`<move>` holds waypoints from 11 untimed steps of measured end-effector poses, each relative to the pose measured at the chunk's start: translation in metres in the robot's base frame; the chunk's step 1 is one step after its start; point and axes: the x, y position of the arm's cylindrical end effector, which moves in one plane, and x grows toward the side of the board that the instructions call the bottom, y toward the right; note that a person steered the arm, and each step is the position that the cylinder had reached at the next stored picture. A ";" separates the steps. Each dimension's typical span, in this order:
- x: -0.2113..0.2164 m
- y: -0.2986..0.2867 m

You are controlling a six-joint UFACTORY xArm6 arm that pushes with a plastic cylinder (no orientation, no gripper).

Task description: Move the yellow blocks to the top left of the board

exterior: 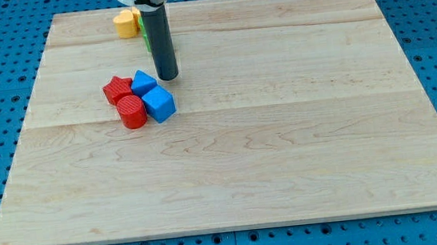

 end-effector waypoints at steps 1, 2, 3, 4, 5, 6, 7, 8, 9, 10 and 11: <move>0.000 0.000; 0.000 0.023; -0.020 0.069; -0.054 0.073; -0.086 0.072; -0.105 0.075; -0.119 0.075; -0.137 0.069; -0.149 0.053; -0.155 0.031; -0.156 0.001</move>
